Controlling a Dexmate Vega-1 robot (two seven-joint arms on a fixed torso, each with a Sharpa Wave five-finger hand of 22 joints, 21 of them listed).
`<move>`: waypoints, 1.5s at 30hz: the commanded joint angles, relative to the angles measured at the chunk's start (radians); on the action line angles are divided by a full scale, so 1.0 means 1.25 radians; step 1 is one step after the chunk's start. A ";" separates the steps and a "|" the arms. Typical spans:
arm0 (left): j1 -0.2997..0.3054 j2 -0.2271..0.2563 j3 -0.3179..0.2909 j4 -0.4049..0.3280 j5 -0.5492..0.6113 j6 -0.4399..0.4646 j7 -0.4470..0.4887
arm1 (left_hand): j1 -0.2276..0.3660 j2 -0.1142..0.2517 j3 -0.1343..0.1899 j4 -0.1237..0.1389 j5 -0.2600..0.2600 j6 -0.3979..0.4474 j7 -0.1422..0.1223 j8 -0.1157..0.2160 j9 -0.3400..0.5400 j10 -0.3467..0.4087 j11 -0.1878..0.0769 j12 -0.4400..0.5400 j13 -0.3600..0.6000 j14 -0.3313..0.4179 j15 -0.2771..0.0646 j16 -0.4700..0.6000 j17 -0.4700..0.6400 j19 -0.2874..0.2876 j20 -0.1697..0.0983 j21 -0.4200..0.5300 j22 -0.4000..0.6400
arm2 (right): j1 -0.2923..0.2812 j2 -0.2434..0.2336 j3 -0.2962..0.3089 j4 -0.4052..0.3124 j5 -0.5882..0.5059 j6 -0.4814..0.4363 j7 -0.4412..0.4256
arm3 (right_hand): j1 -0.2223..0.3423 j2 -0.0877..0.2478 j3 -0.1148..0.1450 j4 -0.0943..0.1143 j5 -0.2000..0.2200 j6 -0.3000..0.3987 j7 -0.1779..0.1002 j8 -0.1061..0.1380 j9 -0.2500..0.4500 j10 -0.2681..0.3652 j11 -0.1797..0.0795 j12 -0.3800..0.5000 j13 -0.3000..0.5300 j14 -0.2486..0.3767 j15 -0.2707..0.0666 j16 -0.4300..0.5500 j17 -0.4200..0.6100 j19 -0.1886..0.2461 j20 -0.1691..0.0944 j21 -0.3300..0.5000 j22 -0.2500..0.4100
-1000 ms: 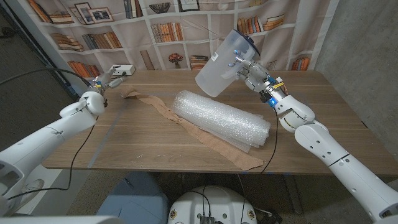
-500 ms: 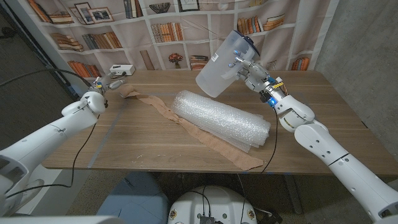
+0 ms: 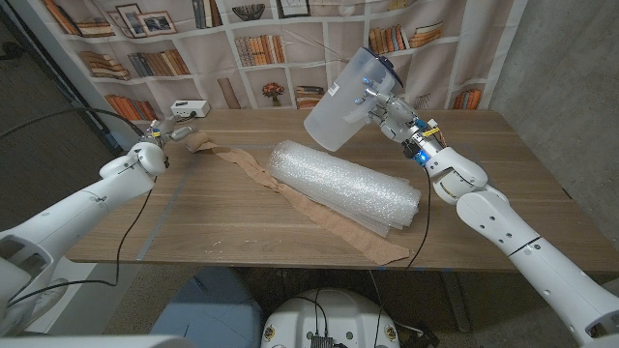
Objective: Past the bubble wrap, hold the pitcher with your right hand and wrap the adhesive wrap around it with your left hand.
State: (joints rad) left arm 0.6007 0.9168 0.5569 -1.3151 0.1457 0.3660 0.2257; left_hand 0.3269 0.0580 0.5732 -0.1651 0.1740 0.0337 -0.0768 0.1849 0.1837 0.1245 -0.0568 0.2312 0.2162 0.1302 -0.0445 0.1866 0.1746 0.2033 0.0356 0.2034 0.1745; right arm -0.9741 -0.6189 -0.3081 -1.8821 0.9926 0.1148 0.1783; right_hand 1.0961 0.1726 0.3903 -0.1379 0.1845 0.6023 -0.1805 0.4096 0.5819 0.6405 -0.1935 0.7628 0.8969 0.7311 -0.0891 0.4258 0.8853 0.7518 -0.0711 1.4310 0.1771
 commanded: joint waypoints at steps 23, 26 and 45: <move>-0.061 -0.031 0.049 0.088 -0.008 0.018 -0.036 | 0.013 -0.002 -0.009 0.002 0.002 0.002 0.004 0.007 0.004 0.000 -0.001 -0.001 0.005 0.005 0.005 0.000 0.002 -0.002 0.003 -0.003 0.005 | 0.012 0.008 -0.016 0.002 -0.012 -0.012 -0.017 | -0.007 -0.001 0.001 0.001 -0.002 0.008 -0.002 -0.006 0.004 0.008 0.000 -0.002 0.006 0.167 -0.114 -0.003 0.166 -0.235 -0.063 -0.002 0.000; -0.070 -0.035 0.056 0.100 -0.006 0.013 -0.041 | 0.014 -0.002 -0.009 0.002 0.002 0.007 0.007 0.009 0.004 0.000 -0.001 -0.001 0.005 0.006 0.005 0.000 0.002 0.000 0.003 -0.002 0.005 | 0.013 0.008 -0.016 0.003 -0.012 -0.013 -0.018 | -0.007 -0.001 0.001 0.001 -0.002 0.009 -0.001 -0.007 0.004 0.008 -0.001 -0.003 0.007 0.167 -0.114 -0.003 0.166 -0.236 -0.064 -0.003 0.000; -0.119 -0.062 0.096 0.158 0.009 0.006 -0.075 | 0.018 -0.005 -0.016 0.004 0.002 0.041 0.028 0.019 0.004 0.007 -0.002 0.002 0.006 0.010 -0.001 0.001 0.002 0.010 0.003 0.002 0.006 | 0.020 0.016 -0.020 0.015 -0.011 -0.015 -0.018 | -0.007 -0.001 0.000 0.001 -0.002 0.010 -0.001 -0.010 0.006 0.008 -0.002 -0.006 0.007 0.170 -0.114 -0.006 0.167 -0.234 -0.062 -0.003 0.000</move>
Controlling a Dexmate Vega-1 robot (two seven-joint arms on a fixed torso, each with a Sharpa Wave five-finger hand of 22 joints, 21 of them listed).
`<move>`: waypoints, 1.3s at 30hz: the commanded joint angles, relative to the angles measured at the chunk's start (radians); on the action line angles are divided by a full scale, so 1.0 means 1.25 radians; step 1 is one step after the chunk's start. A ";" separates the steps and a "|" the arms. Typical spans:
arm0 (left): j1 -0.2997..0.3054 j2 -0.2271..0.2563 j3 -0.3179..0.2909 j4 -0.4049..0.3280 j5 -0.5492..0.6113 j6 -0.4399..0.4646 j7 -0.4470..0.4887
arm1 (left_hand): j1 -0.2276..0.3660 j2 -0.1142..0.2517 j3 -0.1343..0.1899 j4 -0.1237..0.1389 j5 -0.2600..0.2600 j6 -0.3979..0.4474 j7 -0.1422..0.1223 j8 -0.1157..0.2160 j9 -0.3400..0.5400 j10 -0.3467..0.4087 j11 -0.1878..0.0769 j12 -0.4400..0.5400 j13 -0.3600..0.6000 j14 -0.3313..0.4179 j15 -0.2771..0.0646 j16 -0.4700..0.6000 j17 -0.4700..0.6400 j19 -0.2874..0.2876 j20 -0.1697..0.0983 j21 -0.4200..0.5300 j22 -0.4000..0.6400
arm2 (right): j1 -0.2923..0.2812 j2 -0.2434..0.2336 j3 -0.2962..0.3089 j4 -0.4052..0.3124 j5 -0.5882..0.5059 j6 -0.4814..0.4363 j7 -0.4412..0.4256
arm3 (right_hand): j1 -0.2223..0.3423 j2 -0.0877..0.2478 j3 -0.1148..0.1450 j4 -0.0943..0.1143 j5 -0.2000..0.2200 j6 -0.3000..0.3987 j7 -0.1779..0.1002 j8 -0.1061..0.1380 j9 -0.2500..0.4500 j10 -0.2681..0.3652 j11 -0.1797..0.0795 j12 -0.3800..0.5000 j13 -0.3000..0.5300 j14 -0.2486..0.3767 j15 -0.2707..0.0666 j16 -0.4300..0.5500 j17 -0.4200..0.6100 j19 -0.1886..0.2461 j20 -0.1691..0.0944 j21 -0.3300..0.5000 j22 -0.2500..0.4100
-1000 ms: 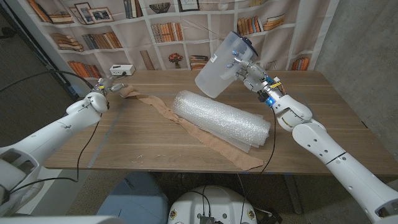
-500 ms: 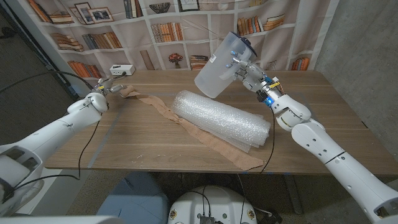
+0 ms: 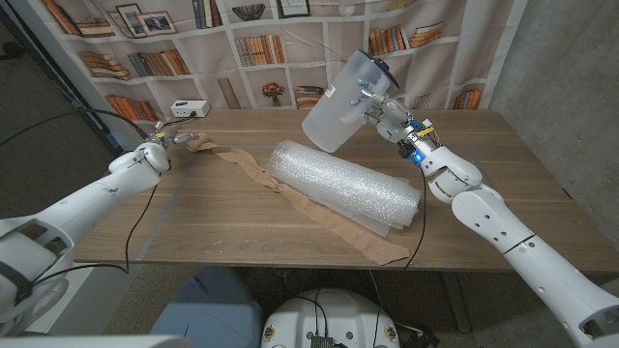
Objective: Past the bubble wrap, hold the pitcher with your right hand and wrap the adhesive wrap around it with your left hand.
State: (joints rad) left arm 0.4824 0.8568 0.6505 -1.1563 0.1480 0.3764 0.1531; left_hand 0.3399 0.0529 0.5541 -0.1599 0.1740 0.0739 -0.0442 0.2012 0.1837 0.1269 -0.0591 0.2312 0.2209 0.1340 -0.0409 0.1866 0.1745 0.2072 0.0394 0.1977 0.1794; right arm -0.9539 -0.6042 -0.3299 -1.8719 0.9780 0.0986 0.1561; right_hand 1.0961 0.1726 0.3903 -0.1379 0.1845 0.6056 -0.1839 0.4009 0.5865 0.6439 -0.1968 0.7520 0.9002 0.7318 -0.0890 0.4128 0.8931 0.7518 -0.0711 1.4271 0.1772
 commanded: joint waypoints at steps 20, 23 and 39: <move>-0.048 -0.029 0.041 0.074 0.003 -0.005 -0.035 | 0.012 -0.001 -0.007 0.002 0.003 0.026 0.009 0.006 0.004 0.026 -0.007 0.010 0.003 0.041 -0.003 0.012 0.003 0.017 0.002 0.009 0.002 | 0.007 0.006 -0.010 0.002 -0.005 -0.011 -0.009 | -0.007 -0.001 -0.002 0.002 -0.002 0.009 0.001 -0.006 0.004 0.007 0.003 -0.001 0.006 0.170 -0.114 0.001 0.161 -0.234 -0.063 0.000 0.000; -0.049 -0.028 0.043 0.077 0.004 -0.010 -0.034 | 0.012 -0.001 -0.008 0.003 0.003 0.030 0.010 0.006 0.004 0.041 -0.008 0.016 0.005 0.057 -0.008 0.016 0.003 0.021 0.002 0.010 0.002 | 0.008 0.007 -0.012 0.002 -0.007 -0.011 -0.010 | -0.007 -0.001 -0.002 0.002 -0.002 0.009 0.001 -0.006 0.004 0.007 0.002 -0.001 0.006 0.170 -0.114 0.001 0.162 -0.233 -0.062 0.000 0.000; -0.067 -0.036 0.060 0.104 0.015 -0.016 -0.039 | 0.010 -0.002 -0.010 0.006 0.003 0.040 0.010 0.006 0.005 0.040 -0.008 0.016 0.009 0.077 -0.007 0.018 0.005 0.029 0.004 0.013 0.003 | 0.013 0.009 -0.016 0.003 -0.008 -0.016 -0.014 | -0.006 0.000 -0.001 0.001 -0.001 0.008 0.000 -0.010 0.007 0.010 0.002 -0.005 0.005 0.171 -0.114 -0.002 0.164 -0.236 -0.063 -0.001 0.001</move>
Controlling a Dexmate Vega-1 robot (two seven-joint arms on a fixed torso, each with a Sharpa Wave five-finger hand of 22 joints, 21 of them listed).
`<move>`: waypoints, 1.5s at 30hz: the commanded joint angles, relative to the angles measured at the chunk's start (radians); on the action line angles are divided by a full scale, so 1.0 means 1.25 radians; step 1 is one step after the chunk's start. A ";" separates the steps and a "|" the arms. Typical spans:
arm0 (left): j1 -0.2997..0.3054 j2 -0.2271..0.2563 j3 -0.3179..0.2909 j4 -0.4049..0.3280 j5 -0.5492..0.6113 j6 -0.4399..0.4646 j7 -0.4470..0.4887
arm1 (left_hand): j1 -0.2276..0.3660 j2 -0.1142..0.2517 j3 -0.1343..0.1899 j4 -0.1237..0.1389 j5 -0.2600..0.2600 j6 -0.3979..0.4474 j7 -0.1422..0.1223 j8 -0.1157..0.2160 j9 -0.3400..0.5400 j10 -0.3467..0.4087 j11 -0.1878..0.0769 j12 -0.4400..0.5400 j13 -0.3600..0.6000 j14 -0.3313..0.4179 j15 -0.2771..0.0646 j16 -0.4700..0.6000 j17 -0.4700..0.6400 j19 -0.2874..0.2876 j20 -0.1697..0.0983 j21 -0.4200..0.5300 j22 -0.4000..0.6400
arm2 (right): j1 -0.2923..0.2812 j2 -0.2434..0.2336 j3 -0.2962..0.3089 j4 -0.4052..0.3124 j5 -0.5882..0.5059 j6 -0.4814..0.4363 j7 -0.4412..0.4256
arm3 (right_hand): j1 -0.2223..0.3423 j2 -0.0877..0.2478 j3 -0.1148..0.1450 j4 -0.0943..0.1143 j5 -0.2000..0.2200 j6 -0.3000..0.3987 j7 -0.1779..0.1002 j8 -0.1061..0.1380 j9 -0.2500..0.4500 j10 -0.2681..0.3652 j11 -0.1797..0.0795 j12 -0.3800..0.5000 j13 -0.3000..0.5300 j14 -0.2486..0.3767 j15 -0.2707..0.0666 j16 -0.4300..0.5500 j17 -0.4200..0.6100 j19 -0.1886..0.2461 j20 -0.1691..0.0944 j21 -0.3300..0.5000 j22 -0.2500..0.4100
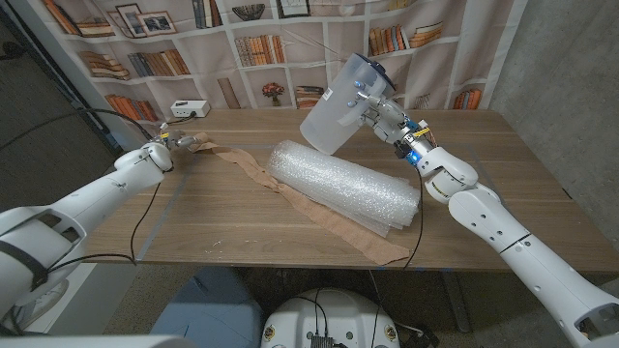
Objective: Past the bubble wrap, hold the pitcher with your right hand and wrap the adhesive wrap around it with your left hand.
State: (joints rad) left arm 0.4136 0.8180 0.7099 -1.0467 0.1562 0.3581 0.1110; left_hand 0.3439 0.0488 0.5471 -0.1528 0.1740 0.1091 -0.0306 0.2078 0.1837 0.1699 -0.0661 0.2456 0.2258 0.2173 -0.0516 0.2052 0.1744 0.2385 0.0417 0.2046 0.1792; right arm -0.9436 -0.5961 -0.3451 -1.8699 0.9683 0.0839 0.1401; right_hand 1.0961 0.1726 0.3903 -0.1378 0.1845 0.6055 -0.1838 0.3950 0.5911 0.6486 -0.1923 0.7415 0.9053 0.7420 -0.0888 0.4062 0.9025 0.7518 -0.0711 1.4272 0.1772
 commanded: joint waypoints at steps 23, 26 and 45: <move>-0.083 -0.064 0.056 0.140 0.017 -0.037 -0.021 | 0.004 0.003 -0.006 0.004 0.003 0.013 -0.005 -0.002 0.005 0.006 -0.005 0.004 0.008 0.017 0.002 0.000 0.007 0.025 0.024 0.015 0.007 | 0.025 0.008 -0.004 0.030 0.006 -0.016 0.005 | -0.007 -0.001 -0.002 0.002 -0.002 0.011 0.001 -0.008 0.005 0.005 -0.002 0.001 0.006 0.164 -0.114 0.000 0.158 -0.234 -0.063 -0.001 0.001; -0.090 -0.069 0.062 0.155 0.018 -0.043 -0.023 | 0.002 0.004 -0.006 0.005 0.004 0.014 -0.006 -0.002 0.005 0.009 -0.009 0.005 0.009 0.024 -0.003 0.003 0.008 0.027 0.028 0.016 0.008 | 0.028 0.010 -0.005 0.035 0.007 -0.016 0.007 | -0.006 -0.001 -0.002 0.002 -0.002 0.010 0.000 -0.009 0.005 0.006 0.000 0.002 0.008 0.164 -0.114 0.000 0.158 -0.235 -0.063 -0.001 0.001; -0.118 -0.089 0.094 0.209 0.021 -0.050 -0.034 | -0.005 0.014 -0.005 0.009 0.006 0.066 -0.023 0.012 0.007 0.064 -0.023 0.025 0.014 0.102 -0.030 0.023 0.013 0.033 0.043 0.022 0.016 | 0.042 0.021 -0.010 0.056 0.005 -0.020 0.014 | -0.006 -0.001 -0.003 0.001 -0.002 0.012 0.001 -0.012 0.007 0.010 -0.002 -0.002 0.006 0.166 -0.114 -0.002 0.159 -0.235 -0.062 -0.002 0.001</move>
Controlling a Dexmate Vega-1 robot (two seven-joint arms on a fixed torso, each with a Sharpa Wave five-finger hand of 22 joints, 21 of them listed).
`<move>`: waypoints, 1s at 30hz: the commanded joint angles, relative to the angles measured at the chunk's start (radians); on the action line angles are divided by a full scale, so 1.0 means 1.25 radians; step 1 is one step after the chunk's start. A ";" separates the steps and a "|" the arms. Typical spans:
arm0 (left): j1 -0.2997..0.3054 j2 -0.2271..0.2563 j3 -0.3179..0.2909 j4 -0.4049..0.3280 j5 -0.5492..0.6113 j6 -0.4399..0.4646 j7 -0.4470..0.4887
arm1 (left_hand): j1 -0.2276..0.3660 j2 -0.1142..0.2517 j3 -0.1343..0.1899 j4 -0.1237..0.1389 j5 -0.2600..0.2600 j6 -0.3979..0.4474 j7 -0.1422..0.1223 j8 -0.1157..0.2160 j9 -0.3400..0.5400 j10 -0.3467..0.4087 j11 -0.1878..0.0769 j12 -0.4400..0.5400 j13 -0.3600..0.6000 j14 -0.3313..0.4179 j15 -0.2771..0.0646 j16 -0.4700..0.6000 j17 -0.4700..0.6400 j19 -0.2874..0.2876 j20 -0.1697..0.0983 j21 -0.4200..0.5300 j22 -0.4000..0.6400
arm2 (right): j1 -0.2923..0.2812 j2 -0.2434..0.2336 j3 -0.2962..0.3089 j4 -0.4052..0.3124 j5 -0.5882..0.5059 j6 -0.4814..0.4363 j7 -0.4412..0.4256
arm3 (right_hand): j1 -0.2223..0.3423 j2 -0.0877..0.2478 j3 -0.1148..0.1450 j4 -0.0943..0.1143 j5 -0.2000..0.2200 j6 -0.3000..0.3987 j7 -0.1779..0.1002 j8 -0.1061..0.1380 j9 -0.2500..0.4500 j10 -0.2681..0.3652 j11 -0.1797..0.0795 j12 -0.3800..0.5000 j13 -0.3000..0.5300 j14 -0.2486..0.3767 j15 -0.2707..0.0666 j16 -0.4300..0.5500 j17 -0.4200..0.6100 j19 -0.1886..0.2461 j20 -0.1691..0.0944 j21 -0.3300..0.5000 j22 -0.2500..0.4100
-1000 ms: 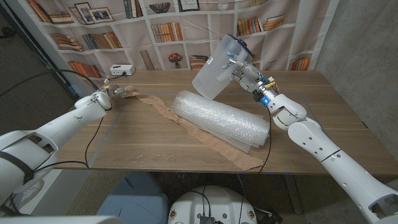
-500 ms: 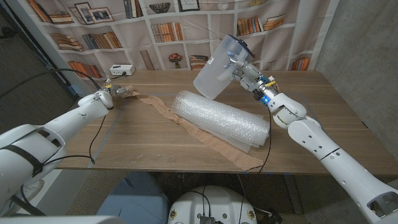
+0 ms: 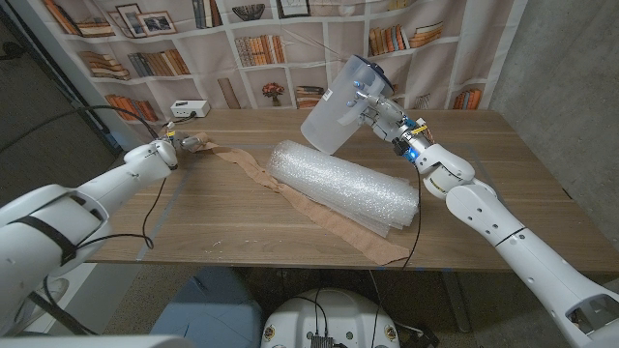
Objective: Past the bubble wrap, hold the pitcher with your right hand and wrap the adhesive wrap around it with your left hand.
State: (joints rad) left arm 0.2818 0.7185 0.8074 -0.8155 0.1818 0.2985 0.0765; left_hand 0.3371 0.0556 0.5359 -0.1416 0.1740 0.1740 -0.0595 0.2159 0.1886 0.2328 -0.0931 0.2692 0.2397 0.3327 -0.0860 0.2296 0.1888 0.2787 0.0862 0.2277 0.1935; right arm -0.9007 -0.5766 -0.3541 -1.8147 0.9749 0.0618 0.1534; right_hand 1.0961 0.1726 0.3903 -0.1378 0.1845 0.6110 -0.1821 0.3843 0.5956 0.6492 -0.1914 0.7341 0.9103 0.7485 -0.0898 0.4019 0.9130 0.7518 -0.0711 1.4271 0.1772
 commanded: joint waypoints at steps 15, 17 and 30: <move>-0.014 -0.013 0.032 0.018 0.009 0.022 -0.011 | 0.030 0.024 0.034 -0.014 0.013 0.179 0.000 0.044 0.006 0.182 -0.013 0.057 0.013 0.198 -0.055 0.035 -0.005 0.051 0.016 0.030 0.010 | 0.008 0.006 -0.001 0.013 0.001 -0.004 0.006 | -0.005 -0.001 -0.004 0.001 -0.002 0.009 -0.001 -0.005 0.004 0.008 -0.002 0.003 0.007 0.161 -0.113 0.000 0.151 -0.233 -0.062 -0.001 0.000; -0.013 -0.014 0.034 0.015 0.012 0.028 -0.009 | 0.033 0.029 0.039 -0.013 0.014 0.214 0.003 0.053 0.006 0.213 -0.013 0.067 0.015 0.222 -0.059 0.038 -0.005 0.065 0.016 0.036 0.011 | 0.007 0.005 0.000 0.011 0.001 -0.004 0.006 | -0.006 -0.001 -0.004 0.001 -0.002 0.010 -0.001 -0.005 0.004 0.008 -0.002 0.003 0.006 0.161 -0.113 0.000 0.151 -0.233 -0.063 -0.001 0.000; 0.013 -0.007 0.043 -0.063 0.053 0.111 0.049 | 0.201 0.106 0.120 -0.037 0.033 0.433 0.000 0.098 0.009 0.413 -0.021 0.118 0.037 0.428 -0.103 0.092 0.002 0.146 -0.027 0.084 0.017 | -0.006 -0.001 0.006 0.000 0.004 0.000 0.005 | -0.005 0.000 -0.005 0.002 -0.002 0.009 0.000 -0.007 0.006 0.010 -0.001 0.000 0.005 0.163 -0.113 -0.002 0.152 -0.234 -0.063 -0.002 0.000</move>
State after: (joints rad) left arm 0.2731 0.7062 0.8450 -0.8219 0.1999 0.3499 0.0744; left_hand 0.4808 0.1282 0.6396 -0.1844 0.1966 0.6346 -0.0526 0.3130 0.1925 0.6908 -0.1181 0.3982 0.2765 0.6961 -0.1305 0.3181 0.1776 0.4346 0.0667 0.3130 0.2085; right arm -0.8952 -0.5713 -0.3538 -1.8016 0.9773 0.0578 0.1602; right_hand 1.0961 0.1726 0.3875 -0.1350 0.1845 0.6166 -0.1805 0.3770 0.6005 0.6517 -0.1938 0.7294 0.9144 0.7501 -0.0898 0.3926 0.9221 0.7518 -0.0711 1.4297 0.1772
